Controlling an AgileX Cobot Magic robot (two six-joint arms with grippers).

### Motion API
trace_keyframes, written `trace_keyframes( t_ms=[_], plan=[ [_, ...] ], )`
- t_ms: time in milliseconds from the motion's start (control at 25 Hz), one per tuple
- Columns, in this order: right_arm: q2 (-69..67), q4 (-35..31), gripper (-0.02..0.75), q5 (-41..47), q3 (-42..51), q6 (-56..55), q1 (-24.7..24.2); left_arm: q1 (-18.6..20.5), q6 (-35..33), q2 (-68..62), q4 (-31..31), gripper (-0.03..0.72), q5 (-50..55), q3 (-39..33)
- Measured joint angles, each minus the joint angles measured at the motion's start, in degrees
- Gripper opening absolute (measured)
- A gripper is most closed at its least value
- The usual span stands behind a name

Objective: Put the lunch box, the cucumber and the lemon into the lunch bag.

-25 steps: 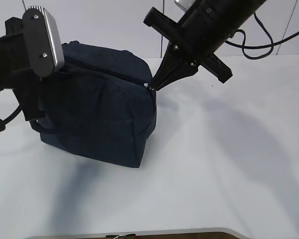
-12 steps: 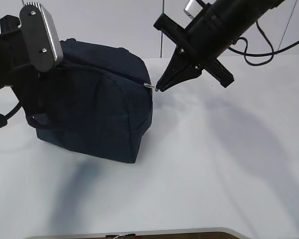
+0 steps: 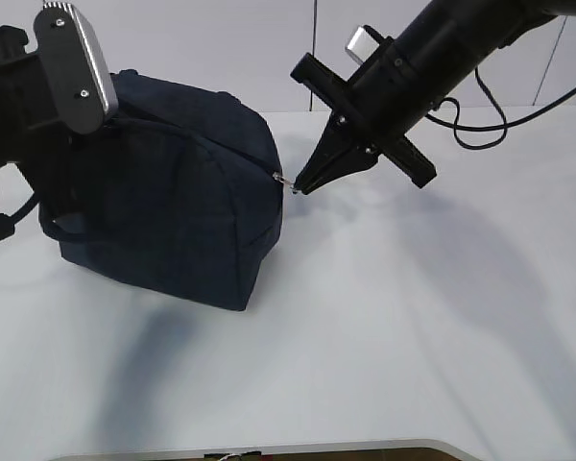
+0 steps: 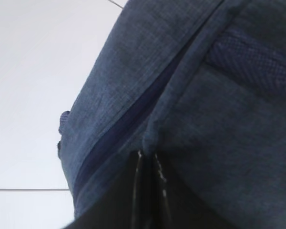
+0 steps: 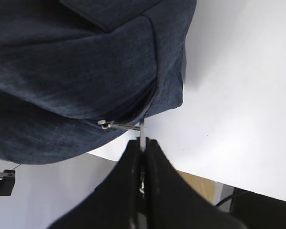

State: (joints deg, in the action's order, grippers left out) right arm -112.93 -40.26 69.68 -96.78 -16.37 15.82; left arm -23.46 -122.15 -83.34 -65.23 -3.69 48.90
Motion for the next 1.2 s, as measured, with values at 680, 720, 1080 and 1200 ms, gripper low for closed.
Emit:
trace_keyframes(
  t_ms=[680, 720, 1080, 1200],
  plan=[
    [-7.74, -5.89, 0.005, -0.22, 0.00, 6.24, -0.50, 0.00, -0.11, -0.12, -4.19, -0.010, -2.51, 0.00],
    [-8.05, -5.87, 0.005, -0.32, 0.00, 6.48, -0.50, 0.00, -0.11, -0.12, -4.44, -0.010, -2.51, 0.00],
    [-11.20, -7.27, 0.005, -1.43, 0.00, 8.96, -0.50, 0.00, -0.11, -0.12, -4.80, -0.010, -2.51, 0.00],
    [-11.54, -7.98, 0.005, -1.91, 0.00, 10.00, -0.50, 0.00, -0.11, -0.12, -4.80, -0.010, -2.51, 0.00]
  ],
)
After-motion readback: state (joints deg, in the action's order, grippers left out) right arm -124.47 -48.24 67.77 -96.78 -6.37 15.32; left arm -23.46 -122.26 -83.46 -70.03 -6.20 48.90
